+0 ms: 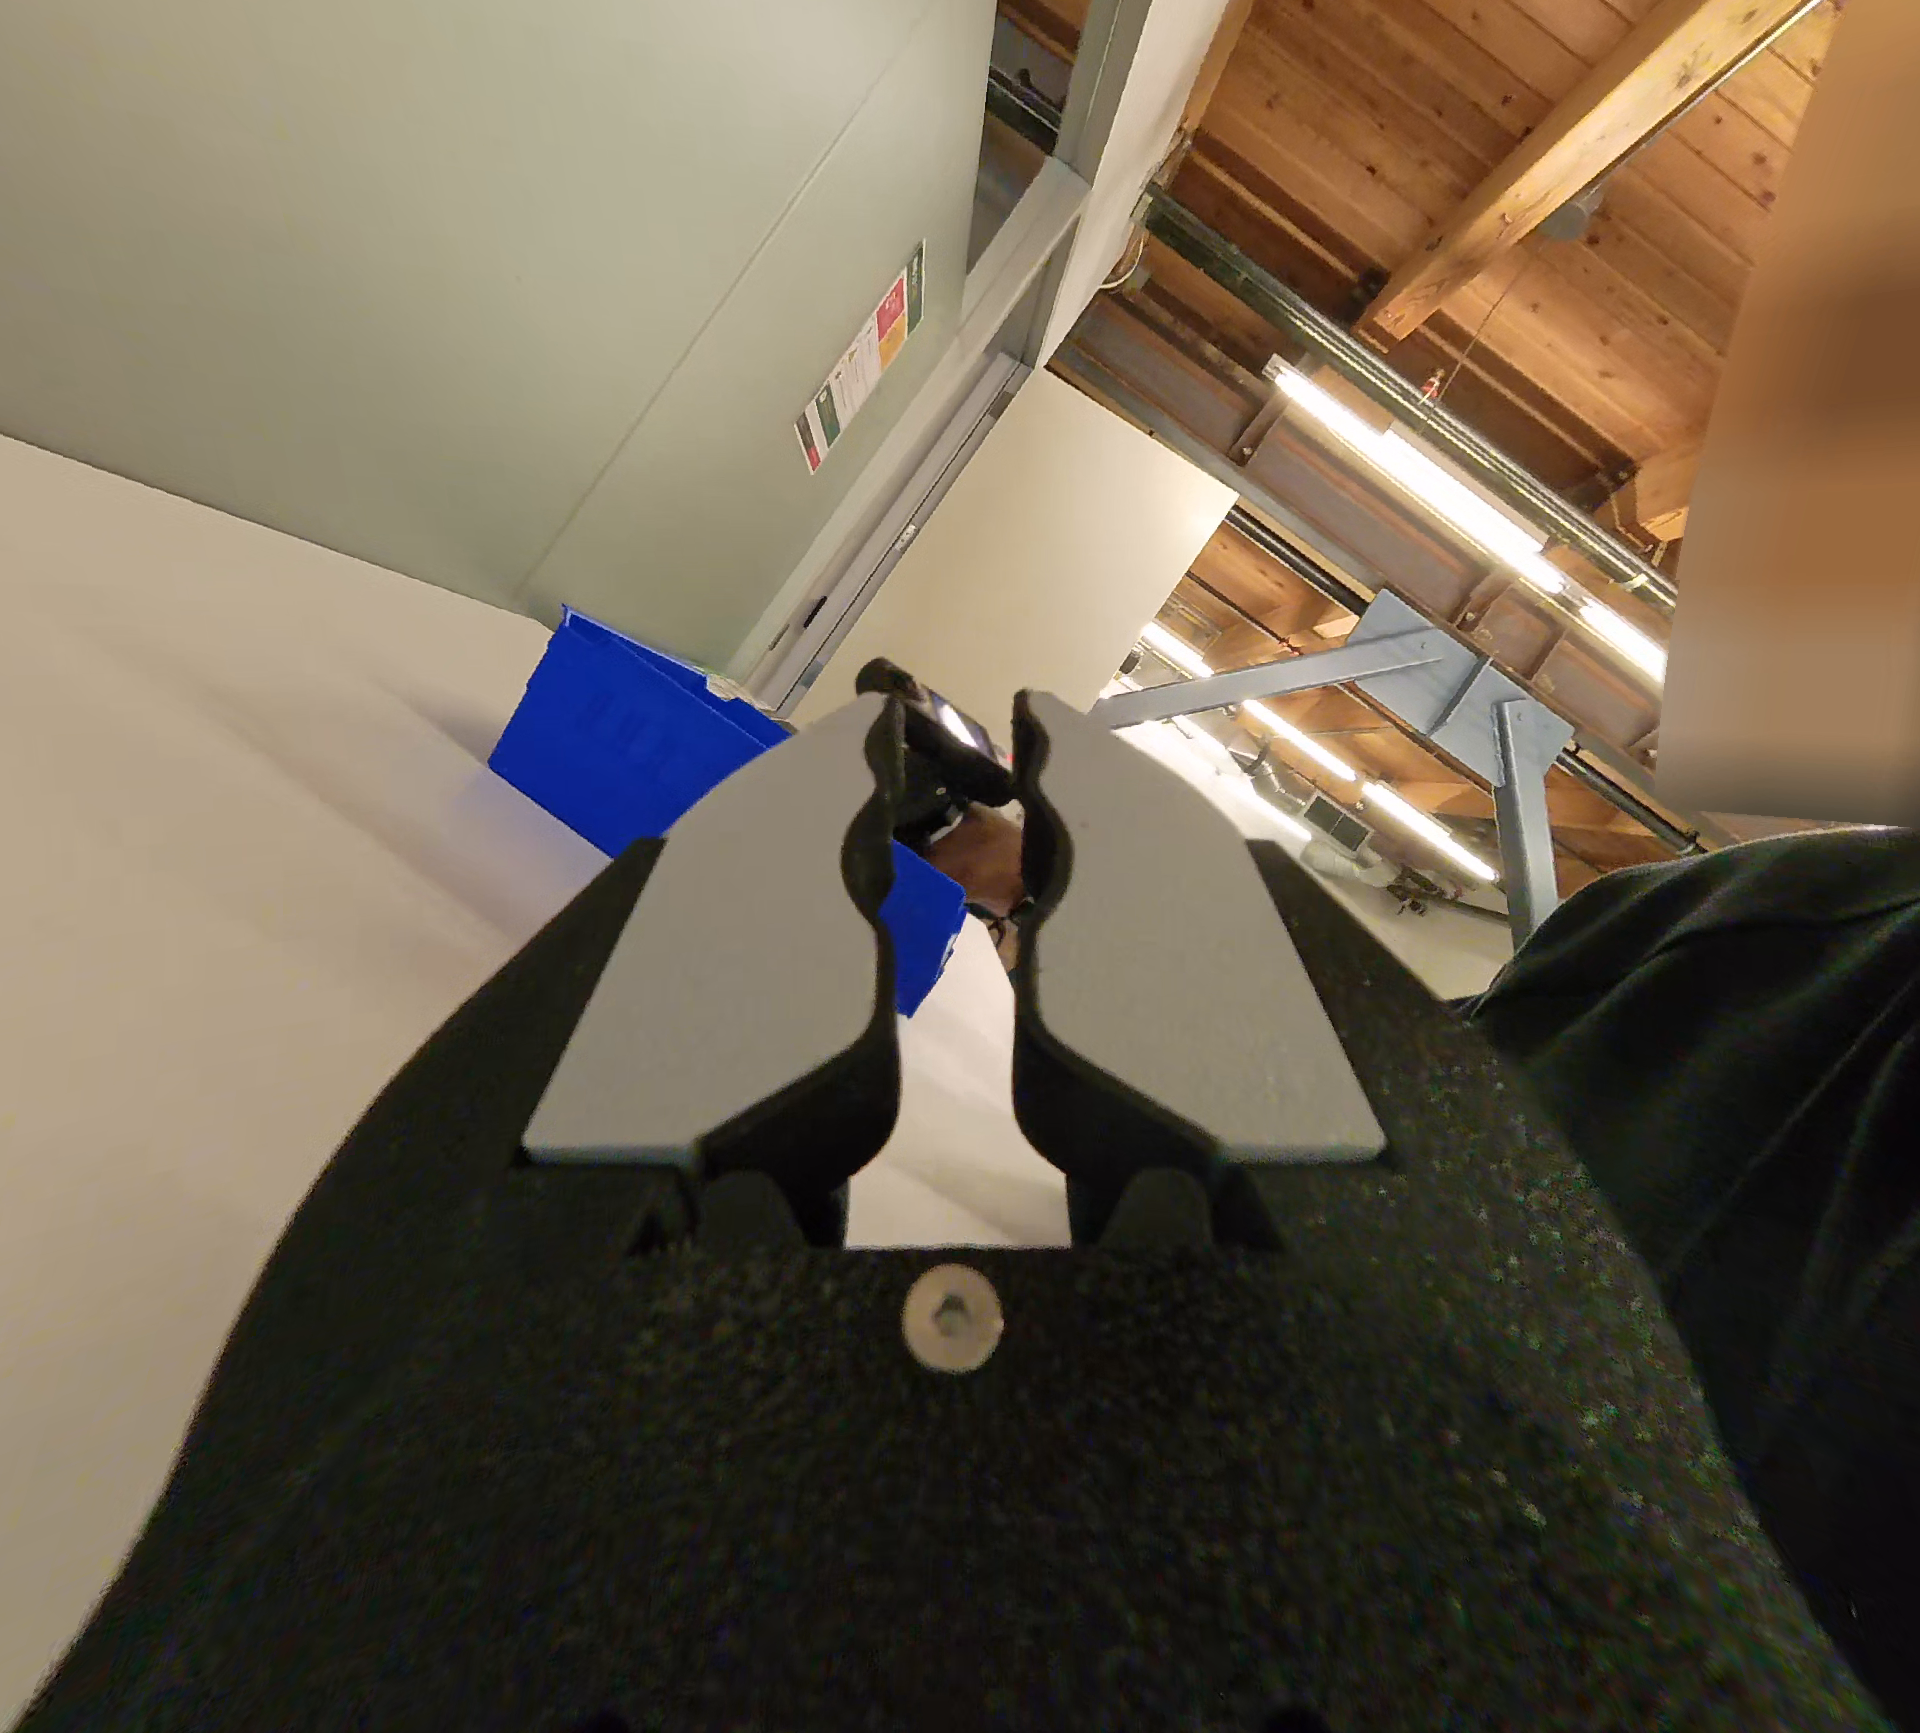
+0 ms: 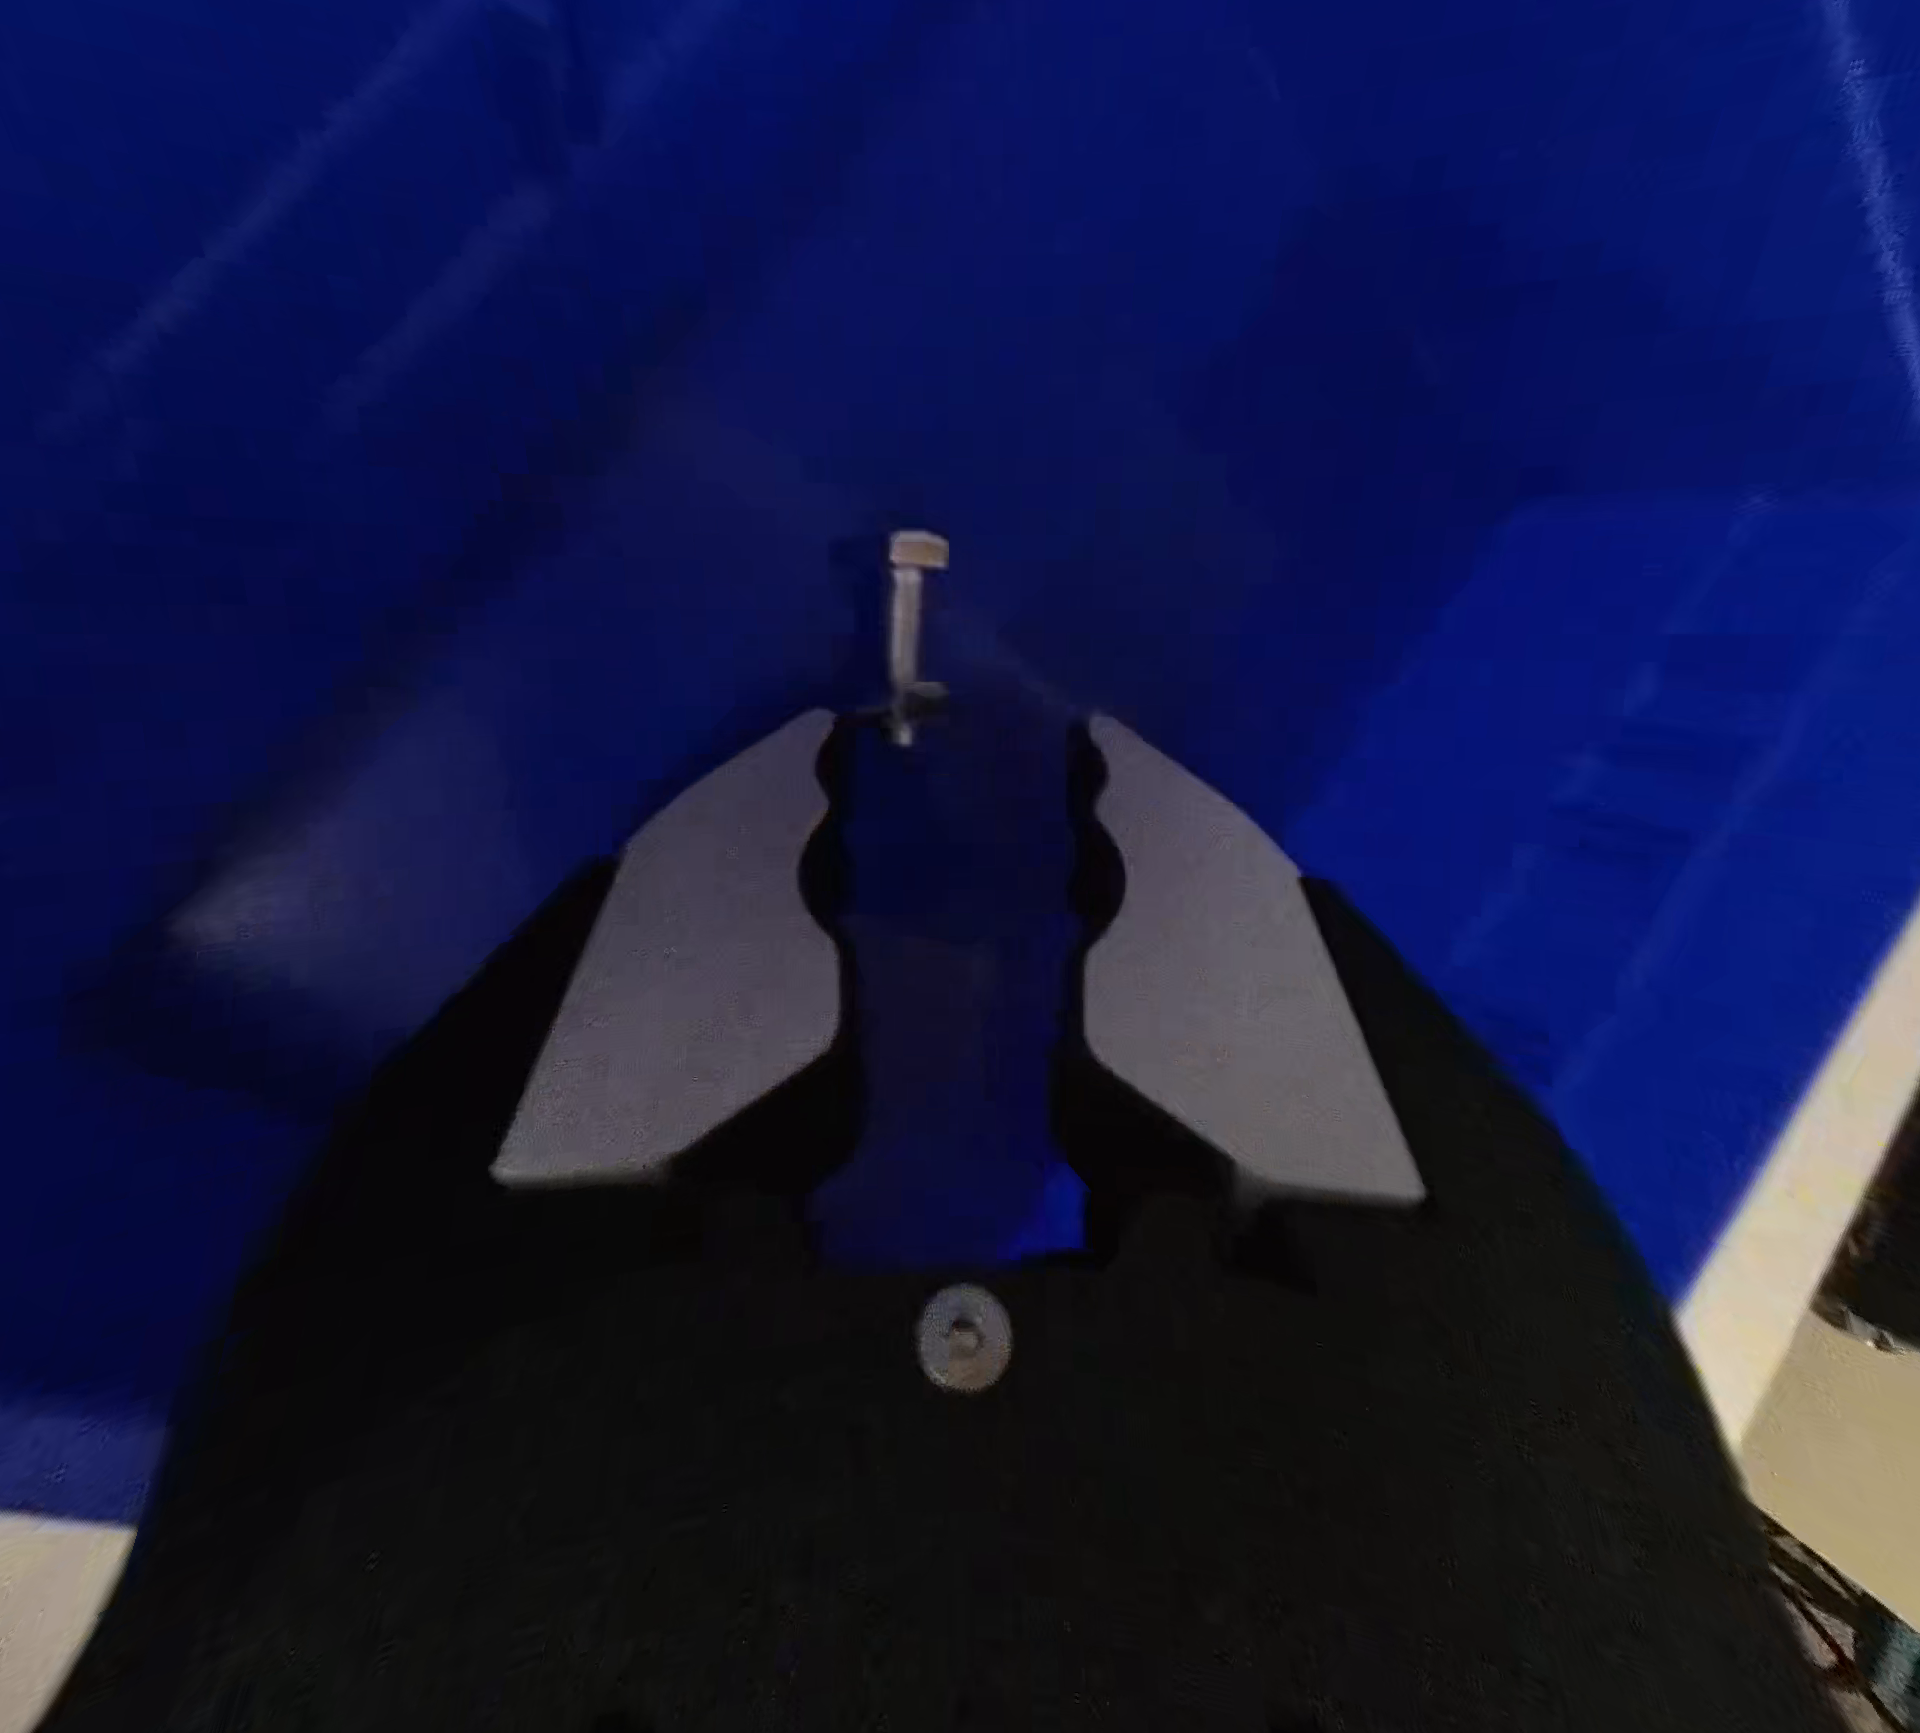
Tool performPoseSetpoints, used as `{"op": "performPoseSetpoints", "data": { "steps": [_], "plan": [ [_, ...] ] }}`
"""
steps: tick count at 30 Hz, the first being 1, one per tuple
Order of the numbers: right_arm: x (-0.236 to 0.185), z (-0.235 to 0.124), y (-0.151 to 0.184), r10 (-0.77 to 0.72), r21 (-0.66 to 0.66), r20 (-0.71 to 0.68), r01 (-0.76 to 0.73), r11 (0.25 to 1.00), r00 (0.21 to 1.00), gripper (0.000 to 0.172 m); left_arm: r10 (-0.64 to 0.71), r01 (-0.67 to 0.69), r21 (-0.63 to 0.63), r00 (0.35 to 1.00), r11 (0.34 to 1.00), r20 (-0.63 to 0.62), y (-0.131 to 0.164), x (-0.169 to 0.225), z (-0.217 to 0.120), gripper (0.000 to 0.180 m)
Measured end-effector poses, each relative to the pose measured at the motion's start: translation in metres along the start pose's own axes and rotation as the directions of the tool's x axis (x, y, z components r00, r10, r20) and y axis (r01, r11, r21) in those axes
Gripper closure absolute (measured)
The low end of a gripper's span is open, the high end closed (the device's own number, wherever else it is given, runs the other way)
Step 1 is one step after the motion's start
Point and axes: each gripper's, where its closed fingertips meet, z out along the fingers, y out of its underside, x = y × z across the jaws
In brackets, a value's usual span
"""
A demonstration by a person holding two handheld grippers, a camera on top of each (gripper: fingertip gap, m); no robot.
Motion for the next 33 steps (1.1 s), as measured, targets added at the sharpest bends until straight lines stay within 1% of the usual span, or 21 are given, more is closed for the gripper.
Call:
{"op": "performPoseSetpoints", "data": {
  "steps": [2,3,5,6,8,10,12,13,15,17,18,20,21,22,23,25,28,29,30,31,33],
  "plan": [
    [0.014,-0.019,0.002,0.046,0.047,-0.023,-0.045,0.998,0.999,0.122,0.025,-0.025,-0.021,1.0,0.999,-0.006,0.001,0.005,-0.003,0.162],
    [0.021,-0.033,0.0,0.081,0.096,-0.023,-0.079,0.992,0.996,0.119,0.045,-0.045,-0.036,0.999,0.998,-0.006,0.001,0.008,-0.004,0.161],
    [0.026,-0.068,-0.014,0.135,0.252,0.007,-0.133,0.959,0.991,0.119,0.104,-0.104,-0.069,0.995,0.992,-0.007,0.0,0.014,-0.007,0.161],
    [0.025,-0.09,-0.026,0.142,0.346,0.029,-0.143,0.927,0.989,0.121,0.14,-0.14,-0.083,0.99,0.987,-0.001,-0.002,0.017,-0.01,0.161],
    [0.014,-0.139,-0.057,0.101,0.536,0.058,-0.116,0.836,0.993,0.124,0.209,-0.206,-0.101,0.978,0.973,0.017,-0.008,0.023,-0.016,0.159],
    [-0.011,-0.184,-0.091,0.026,0.691,0.075,-0.07,0.72,0.997,0.128,0.282,-0.275,-0.125,0.958,0.953,0.046,-0.016,0.029,-0.023,0.156],
    [-0.049,-0.219,-0.123,-0.083,0.798,0.07,-0.006,0.602,0.994,0.131,0.366,-0.349,-0.162,0.926,0.923,0.09,-0.026,0.035,-0.032,0.153],
    [-0.071,-0.229,-0.138,-0.139,0.831,0.067,0.022,0.555,0.988,0.133,0.41,-0.386,-0.186,0.905,0.904,0.115,-0.032,0.039,-0.037,0.152],
    [-0.122,-0.235,-0.163,-0.261,0.871,0.079,0.061,0.488,0.962,0.134,0.508,-0.462,-0.25,0.846,0.851,0.163,-0.047,0.048,-0.049,0.149],
    [-0.173,-0.225,-0.181,-0.38,0.882,0.123,0.075,0.465,0.917,0.134,0.621,-0.535,-0.351,0.757,0.769,0.205,-0.064,0.058,-0.067,0.145],
    [-0.197,-0.215,-0.188,-0.429,0.881,0.15,0.076,0.466,0.891,0.134,0.681,-0.561,-0.419,0.696,0.714,0.228,-0.075,0.062,-0.08,0.144],
    [-0.237,-0.192,-0.197,-0.5,0.87,0.204,0.078,0.487,0.841,0.135,0.792,-0.563,-0.576,0.539,0.592,0.287,-0.101,0.063,-0.112,0.143],
    [-0.254,-0.18,-0.199,-0.527,0.862,0.23,0.08,0.5,0.818,0.135,0.831,-0.525,-0.658,0.457,0.54,0.318,-0.117,0.062,-0.132,0.143],
    [-0.268,-0.169,-0.201,-0.547,0.855,0.253,0.079,0.512,0.798,0.135,0.855,-0.463,-0.731,0.393,0.502,0.338,-0.13,0.059,-0.153,0.143],
    [-0.28,-0.161,-0.202,-0.561,0.849,0.277,0.075,0.523,0.78,0.135,0.866,-0.381,-0.791,0.354,0.478,0.353,-0.142,0.056,-0.174,0.143],
    [-0.298,-0.148,-0.205,-0.577,0.839,0.317,0.061,0.54,0.752,0.137,0.877,-0.215,-0.874,0.32,0.435,0.358,-0.159,0.043,-0.213,0.143],
    [-0.309,-0.135,-0.208,-0.581,0.828,0.335,0.062,0.557,0.741,0.138,0.869,0.042,-0.924,0.326,0.381,0.373,-0.175,0.004,-0.267,0.146],
    [-0.311,-0.133,-0.209,-0.58,0.827,0.329,0.07,0.558,0.746,0.138,0.851,0.16,-0.913,0.331,0.375,0.408,-0.176,-0.012,-0.288,0.147],
    [-0.311,-0.131,-0.209,-0.578,0.826,0.317,0.082,0.558,0.752,0.138,0.83,0.288,-0.892,0.348,0.348,0.436,-0.173,-0.025,-0.308,0.148],
    [-0.31,-0.13,-0.207,-0.577,0.824,0.301,0.097,0.558,0.759,0.138,0.81,0.396,-0.865,0.369,0.307,0.456,-0.165,-0.034,-0.326,0.149],
    [-0.306,-0.13,-0.201,-0.572,0.822,0.272,0.122,0.556,0.774,0.139,0.775,0.533,-0.823,0.429,0.198,0.464,-0.144,-0.038,-0.349,0.15]
  ]
}}
